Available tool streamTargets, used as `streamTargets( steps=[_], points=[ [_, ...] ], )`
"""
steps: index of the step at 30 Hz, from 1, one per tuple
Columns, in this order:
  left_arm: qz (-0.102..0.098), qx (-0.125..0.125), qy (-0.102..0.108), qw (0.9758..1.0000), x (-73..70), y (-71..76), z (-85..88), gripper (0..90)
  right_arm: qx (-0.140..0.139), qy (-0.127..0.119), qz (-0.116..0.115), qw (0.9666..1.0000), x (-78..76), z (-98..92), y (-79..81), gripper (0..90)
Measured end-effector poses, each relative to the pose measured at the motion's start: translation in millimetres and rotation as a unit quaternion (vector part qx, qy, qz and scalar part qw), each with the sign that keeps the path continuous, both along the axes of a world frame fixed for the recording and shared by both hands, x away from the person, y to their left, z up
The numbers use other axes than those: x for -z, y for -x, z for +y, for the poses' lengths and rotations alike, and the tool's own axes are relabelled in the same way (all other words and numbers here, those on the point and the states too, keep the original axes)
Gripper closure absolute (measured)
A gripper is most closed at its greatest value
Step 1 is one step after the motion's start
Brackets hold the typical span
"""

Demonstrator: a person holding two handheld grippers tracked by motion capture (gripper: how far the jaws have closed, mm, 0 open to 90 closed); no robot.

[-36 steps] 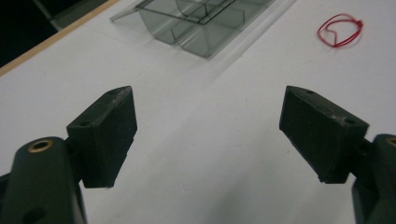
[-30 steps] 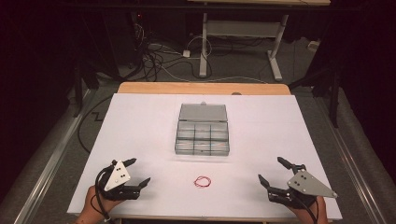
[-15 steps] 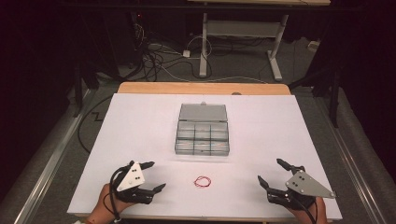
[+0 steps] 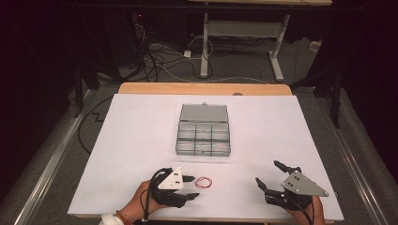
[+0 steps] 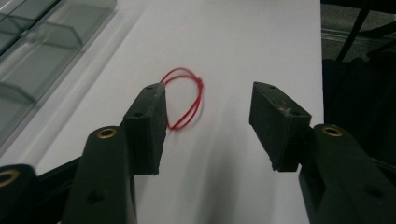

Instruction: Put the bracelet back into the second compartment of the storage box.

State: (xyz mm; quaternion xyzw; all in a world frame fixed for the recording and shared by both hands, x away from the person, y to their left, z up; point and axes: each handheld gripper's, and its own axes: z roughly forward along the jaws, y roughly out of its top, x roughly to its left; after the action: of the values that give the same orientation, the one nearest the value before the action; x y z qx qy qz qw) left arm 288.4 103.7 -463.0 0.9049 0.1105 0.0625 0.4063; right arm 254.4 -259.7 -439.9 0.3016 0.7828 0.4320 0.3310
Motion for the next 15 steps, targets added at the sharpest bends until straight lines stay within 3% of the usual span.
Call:
streamTargets(
  steps=[4,10,14,15],
  points=[
    [0.008,0.015,-0.011,0.9998,3.4,-6.8,-18.0,54.5,-0.003,0.005,0.003,1.0,1.5,1.5,0.1,21.9],
    [0.022,0.009,-0.045,0.9987,14.8,-17.1,-33.6,61.7,-0.004,0.011,0.005,0.9999,3.0,1.9,-0.4,22.1],
    [0.03,0.004,-0.043,0.9986,14.7,-21.2,-34.9,65.5,0.003,0.015,0.01,0.9998,3.3,1.6,-1.0,22.4],
    [0.033,0.004,-0.043,0.9986,14.7,-21.6,-34.8,71.9,0.004,0.013,0.01,0.9999,3.5,1.5,-1.0,22.4]
  ],
)
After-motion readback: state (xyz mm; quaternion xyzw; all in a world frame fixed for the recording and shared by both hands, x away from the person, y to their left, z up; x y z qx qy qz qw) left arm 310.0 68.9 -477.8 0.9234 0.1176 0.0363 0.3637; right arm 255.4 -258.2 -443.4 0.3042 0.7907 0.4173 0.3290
